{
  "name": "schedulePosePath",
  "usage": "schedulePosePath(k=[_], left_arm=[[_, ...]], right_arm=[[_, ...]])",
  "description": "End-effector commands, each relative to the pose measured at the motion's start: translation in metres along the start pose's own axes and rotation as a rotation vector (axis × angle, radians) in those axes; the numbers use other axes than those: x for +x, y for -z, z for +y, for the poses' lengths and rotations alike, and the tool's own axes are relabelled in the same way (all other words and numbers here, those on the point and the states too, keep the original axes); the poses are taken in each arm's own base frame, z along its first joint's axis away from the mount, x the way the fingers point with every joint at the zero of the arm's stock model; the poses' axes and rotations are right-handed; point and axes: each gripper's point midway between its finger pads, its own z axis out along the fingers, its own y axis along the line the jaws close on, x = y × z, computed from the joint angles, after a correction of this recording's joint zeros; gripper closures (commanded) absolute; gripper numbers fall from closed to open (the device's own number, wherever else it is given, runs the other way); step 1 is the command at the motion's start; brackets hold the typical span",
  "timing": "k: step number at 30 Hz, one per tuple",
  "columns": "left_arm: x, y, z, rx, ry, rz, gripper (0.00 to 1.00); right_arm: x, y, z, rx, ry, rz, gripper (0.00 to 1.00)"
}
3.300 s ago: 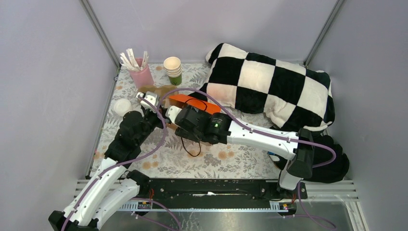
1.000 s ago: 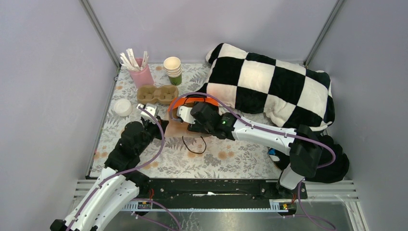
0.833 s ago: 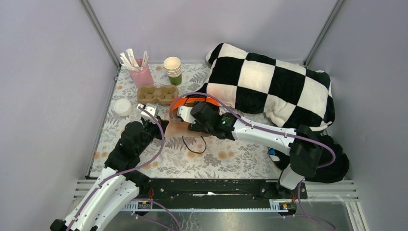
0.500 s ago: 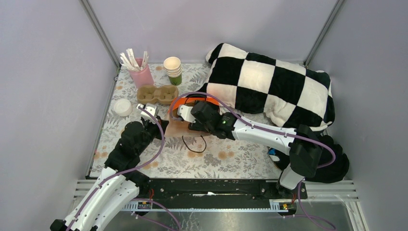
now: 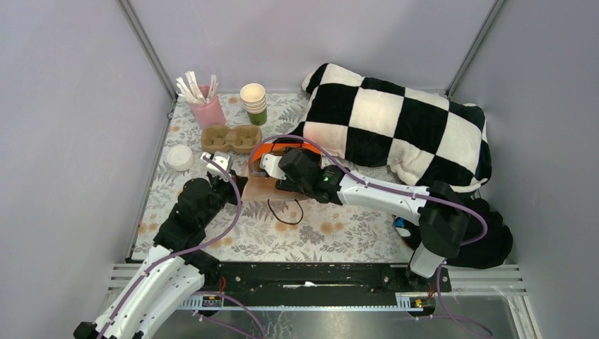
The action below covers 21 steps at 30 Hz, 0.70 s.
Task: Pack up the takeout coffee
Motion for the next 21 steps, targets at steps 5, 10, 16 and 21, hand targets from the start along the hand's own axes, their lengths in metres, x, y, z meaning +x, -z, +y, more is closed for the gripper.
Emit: schedulePosePath(k=[5,10,16,21], left_arm=[[-0.006,-0.001,0.002,-0.011,-0.002,-0.017,1.0],[-0.007,0.0,0.001,-0.009,-0.003,-0.021,1.0],[-0.007,0.0,-0.001,0.004,-0.003,-0.011,1.0],[-0.009,0.001,-0.002,0.006,-0.003,-0.01,1.0]], right_arm=[[0.004,-0.004,-0.016,0.066,-0.049,0.016,0.22],[0.005,-0.014,-0.016,0.081,-0.064,0.02,0.21],[0.004,-0.023,-0.016,0.092,-0.083,0.004,0.2],[0.005,-0.028,-0.016,0.092,-0.092,-0.005,0.18]])
